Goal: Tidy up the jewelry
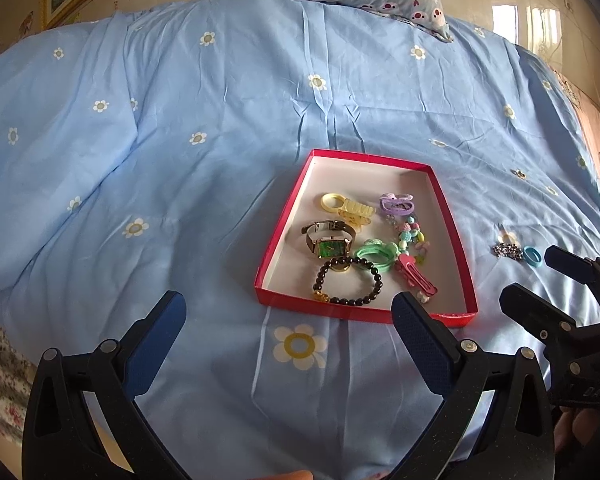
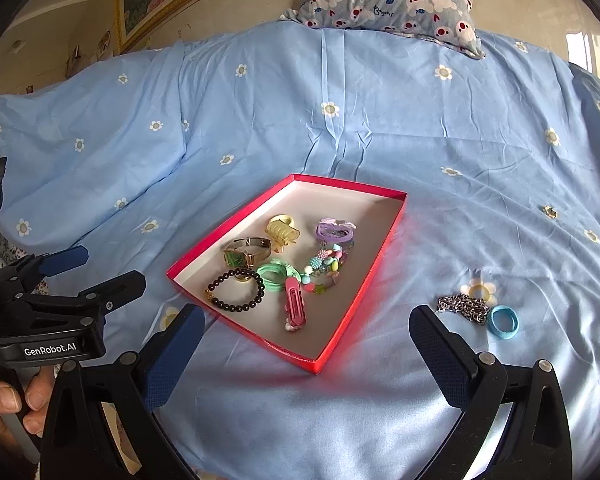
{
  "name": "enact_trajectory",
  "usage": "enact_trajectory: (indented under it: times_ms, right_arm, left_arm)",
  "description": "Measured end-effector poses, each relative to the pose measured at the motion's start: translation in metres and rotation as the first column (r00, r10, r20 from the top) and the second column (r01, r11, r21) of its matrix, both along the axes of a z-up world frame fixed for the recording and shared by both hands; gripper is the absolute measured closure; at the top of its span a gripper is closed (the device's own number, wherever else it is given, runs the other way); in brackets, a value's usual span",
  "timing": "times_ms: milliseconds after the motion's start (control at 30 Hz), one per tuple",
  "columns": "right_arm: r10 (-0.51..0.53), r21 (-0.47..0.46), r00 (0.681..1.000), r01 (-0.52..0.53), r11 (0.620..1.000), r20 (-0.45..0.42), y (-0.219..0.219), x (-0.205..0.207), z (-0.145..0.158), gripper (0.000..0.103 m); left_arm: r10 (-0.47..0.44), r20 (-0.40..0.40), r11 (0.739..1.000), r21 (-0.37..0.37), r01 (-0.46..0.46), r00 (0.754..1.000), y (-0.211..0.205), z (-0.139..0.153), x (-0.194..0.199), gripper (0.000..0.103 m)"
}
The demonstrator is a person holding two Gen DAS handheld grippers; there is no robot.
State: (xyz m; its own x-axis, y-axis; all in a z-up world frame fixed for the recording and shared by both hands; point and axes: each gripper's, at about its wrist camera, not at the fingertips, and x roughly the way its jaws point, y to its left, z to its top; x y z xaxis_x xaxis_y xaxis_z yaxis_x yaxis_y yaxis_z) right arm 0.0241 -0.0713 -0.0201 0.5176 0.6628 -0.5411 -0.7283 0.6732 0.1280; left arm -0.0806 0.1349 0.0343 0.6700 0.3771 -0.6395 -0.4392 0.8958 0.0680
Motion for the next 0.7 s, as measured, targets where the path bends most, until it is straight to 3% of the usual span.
enact_trajectory:
  times_ms: [700]
  right_arm:
    - [-0.008, 0.008, 1.0, 0.008, 1.0, 0.014, -0.0039, -0.001, 0.0047, 0.0]
  left_arm:
    - [-0.008, -0.011, 1.0, 0.003, 0.008, 1.0, -0.0035, -0.0015, 0.0005, 0.0]
